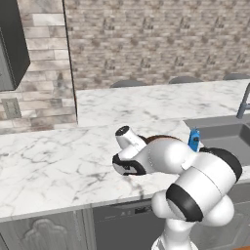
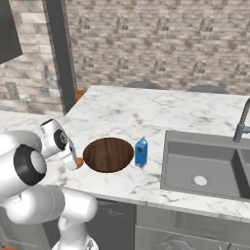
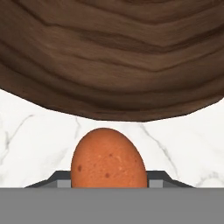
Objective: Gather the eggs and milk located in the vicinity of the sink area and place them right next to the bowl.
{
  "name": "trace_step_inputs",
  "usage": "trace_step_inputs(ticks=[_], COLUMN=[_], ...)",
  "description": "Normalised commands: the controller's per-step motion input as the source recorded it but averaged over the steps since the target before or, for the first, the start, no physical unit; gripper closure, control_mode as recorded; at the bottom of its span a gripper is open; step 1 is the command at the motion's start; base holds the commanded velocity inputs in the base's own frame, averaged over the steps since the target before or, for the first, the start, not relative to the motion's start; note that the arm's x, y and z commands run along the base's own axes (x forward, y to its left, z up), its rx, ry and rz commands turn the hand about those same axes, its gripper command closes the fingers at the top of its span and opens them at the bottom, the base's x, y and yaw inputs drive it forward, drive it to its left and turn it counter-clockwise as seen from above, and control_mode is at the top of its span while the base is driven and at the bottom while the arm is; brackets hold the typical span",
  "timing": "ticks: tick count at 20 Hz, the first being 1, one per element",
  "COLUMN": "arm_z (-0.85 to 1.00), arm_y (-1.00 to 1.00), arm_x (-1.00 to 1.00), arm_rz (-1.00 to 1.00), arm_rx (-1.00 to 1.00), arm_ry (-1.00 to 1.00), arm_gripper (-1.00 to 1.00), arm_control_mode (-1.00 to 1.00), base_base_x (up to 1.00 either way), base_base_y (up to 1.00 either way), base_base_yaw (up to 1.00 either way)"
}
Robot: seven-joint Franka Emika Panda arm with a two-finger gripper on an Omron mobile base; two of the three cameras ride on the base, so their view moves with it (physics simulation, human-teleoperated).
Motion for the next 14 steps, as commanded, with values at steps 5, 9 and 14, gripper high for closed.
trace_step_inputs(ticks=[5, 9, 14], arm_z=[0.00, 0.00, 0.00], arm_y=[-0.11, 0.00, 0.00], arm_x=[0.09, 0.00, 0.00], arm_rz=[0.00, 0.00, 0.00], arm_rx=[-0.01, 0.00, 0.00], arm_ry=[0.00, 0.00, 0.00], arm_gripper=[1.00, 1.00, 1.00], arm_control_mode=[-1.00, -1.00, -1.00], base_base_x=[0.00, 0.00, 0.00], base_base_y=[0.00, 0.00, 0.00], base_base_yaw=[0.00, 0.00, 0.00])
